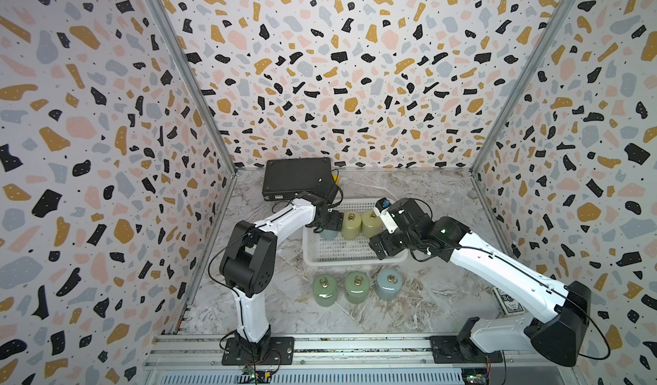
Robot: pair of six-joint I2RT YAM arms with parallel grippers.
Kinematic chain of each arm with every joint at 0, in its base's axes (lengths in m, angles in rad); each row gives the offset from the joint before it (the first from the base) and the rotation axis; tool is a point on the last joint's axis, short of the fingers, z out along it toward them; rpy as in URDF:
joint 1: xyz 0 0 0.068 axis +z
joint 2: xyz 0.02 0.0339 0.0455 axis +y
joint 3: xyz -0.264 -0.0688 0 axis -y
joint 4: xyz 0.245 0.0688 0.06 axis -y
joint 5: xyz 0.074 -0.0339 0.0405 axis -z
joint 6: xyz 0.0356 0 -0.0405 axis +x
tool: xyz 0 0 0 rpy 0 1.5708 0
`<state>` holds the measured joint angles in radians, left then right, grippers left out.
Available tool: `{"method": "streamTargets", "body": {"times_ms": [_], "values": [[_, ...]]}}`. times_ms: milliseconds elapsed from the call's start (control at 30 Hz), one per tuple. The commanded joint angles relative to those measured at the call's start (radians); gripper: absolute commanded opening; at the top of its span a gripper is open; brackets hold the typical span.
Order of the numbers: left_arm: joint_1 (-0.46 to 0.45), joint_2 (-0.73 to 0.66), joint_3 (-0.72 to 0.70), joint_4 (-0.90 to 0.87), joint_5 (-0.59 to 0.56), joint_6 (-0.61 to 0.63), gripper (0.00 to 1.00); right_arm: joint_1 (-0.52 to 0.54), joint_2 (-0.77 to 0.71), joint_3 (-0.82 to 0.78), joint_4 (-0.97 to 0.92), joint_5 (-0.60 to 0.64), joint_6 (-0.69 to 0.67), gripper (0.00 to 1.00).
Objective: Take the tea canister out of the basket
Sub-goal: Pick up the tea canister from the basket.
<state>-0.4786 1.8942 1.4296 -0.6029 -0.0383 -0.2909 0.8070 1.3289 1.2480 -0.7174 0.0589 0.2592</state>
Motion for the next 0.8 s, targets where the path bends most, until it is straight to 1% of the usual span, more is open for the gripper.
{"method": "streamTargets", "body": {"times_ms": [0, 100, 467, 767], "values": [[0.005, 0.038, 0.029, 0.019, 0.003, 0.027, 0.89, -0.009, -0.004, 0.039, -0.003, -0.008, -0.012, 0.99], [0.006, 0.050, 0.030, 0.017, -0.001, 0.035, 0.91, -0.011, -0.002, 0.039, -0.004, -0.010, -0.014, 0.99], [0.017, 0.095, 0.068, 0.029, 0.007, 0.044, 0.93, -0.014, 0.009, 0.040, -0.004, -0.034, -0.004, 0.99], [0.016, 0.091, 0.057, 0.025, 0.016, 0.049, 0.92, -0.015, 0.016, 0.039, -0.002, -0.031, -0.005, 0.99]]}}
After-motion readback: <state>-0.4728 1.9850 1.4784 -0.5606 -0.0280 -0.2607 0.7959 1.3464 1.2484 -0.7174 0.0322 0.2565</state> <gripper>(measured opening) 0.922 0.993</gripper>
